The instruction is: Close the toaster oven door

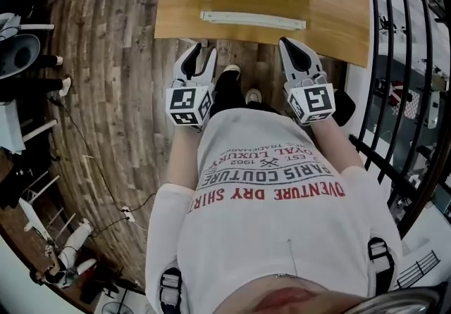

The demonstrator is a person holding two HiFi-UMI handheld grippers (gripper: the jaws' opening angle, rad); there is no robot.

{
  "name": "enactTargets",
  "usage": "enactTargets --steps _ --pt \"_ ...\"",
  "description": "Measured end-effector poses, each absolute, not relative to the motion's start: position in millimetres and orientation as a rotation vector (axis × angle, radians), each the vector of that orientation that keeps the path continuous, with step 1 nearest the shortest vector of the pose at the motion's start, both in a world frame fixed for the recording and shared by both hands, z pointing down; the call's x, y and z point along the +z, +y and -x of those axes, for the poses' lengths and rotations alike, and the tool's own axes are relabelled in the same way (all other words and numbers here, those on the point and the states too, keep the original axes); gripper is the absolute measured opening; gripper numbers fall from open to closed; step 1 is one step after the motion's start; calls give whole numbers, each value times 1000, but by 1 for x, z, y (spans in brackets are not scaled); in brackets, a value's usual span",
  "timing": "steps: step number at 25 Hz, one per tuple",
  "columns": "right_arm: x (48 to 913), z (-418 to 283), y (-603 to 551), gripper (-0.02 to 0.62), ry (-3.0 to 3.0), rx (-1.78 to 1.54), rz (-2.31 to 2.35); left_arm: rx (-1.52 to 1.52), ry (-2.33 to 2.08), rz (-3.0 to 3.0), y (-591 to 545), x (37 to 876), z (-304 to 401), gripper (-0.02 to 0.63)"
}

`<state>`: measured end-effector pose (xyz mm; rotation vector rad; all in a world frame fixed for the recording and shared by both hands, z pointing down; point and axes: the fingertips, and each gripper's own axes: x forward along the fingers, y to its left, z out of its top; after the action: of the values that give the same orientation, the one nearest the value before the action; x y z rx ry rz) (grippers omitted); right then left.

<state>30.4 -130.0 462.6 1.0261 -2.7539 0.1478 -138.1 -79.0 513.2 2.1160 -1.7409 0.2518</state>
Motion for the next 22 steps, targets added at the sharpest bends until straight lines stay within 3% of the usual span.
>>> enactTargets --steps 22 --pt "509 -22 -185 5 -2525 374 -1253 427 -1468 -2010 -170 626 154 156"
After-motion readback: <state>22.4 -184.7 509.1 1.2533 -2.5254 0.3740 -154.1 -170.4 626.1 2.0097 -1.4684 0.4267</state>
